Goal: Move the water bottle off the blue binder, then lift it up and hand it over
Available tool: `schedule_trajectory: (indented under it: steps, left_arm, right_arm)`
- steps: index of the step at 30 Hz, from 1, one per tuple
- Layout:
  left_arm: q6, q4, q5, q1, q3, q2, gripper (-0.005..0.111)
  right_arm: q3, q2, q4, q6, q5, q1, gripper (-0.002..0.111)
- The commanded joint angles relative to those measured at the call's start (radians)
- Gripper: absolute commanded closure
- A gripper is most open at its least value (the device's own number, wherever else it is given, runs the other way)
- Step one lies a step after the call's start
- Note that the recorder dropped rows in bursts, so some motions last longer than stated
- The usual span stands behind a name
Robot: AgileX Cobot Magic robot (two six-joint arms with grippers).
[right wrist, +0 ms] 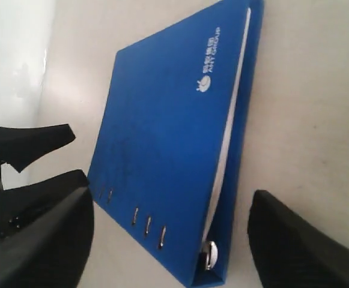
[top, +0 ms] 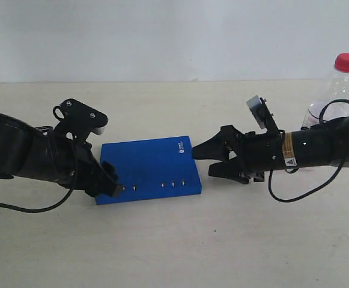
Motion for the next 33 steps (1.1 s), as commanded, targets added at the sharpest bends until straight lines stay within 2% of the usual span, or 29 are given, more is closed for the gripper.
schedule_trajectory:
  steps: [1,8,12,16,22,27,30,33]
  left_arm:
    - [0.016,0.025,0.079,0.003,-0.006,0.013,0.048]
    - [0.024,0.035,0.119,0.003,-0.006,0.038,0.048]
    - [0.024,0.051,0.159,0.003,-0.006,0.040,0.048]
    - [0.024,0.051,0.164,0.003,-0.006,0.040,0.048]
    - [-0.064,0.032,0.029,0.003,-0.006,0.040,0.048]
    - [-0.089,0.011,-0.131,0.003,-0.006,0.012,0.048]
    - [-0.089,-0.014,-0.149,0.003,-0.006,0.011,0.048]
    - [-0.089,-0.014,-0.089,0.003,-0.006,0.011,0.048]
  right_arm:
    - [-0.048,0.076,-0.003,0.011,-0.123,0.004,0.043]
    - [-0.100,0.132,-0.070,0.032,-0.217,0.079,0.043]
    - [-0.143,0.132,-0.154,0.034,-0.217,0.135,0.043]
    - [-0.181,0.130,-0.141,0.023,-0.217,0.156,0.043]
    - [-0.253,0.130,-0.191,0.138,-0.217,0.156,0.043]
    - [-0.381,0.124,-0.344,0.299,-0.073,0.156,0.043]
    - [-0.399,0.098,-0.344,0.346,0.010,0.158,0.043]
    - [-0.398,0.090,-0.344,0.346,0.025,0.160,0.043]
